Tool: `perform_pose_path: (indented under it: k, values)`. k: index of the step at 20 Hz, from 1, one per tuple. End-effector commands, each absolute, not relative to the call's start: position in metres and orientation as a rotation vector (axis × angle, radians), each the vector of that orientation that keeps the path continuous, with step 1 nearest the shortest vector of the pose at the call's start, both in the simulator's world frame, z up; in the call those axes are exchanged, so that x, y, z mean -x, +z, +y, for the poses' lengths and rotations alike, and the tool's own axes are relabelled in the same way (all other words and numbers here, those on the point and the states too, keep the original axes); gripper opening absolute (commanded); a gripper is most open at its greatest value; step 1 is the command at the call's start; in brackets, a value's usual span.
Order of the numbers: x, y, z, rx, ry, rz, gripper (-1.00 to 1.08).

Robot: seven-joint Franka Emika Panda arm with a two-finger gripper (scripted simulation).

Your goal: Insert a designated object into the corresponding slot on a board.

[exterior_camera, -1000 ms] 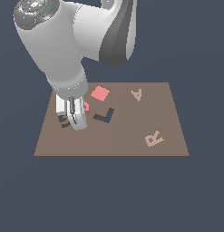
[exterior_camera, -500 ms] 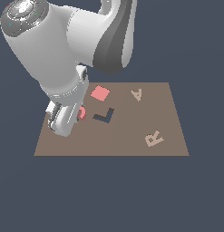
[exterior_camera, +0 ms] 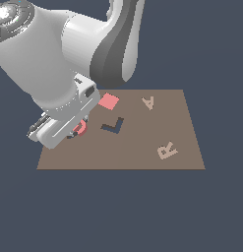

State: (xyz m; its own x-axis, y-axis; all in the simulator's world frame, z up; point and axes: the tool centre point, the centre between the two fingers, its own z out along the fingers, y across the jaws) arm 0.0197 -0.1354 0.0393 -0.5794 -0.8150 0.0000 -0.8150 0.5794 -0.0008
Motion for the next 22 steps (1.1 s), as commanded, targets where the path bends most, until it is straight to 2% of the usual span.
perform_pose_path:
  k: [1,22]
  values:
    - [-0.022,0.040,-0.140,1.304,-0.001,2.858,-1.00]
    - [-0.024,0.040,-0.163,0.681,0.001,3.067,-1.00]
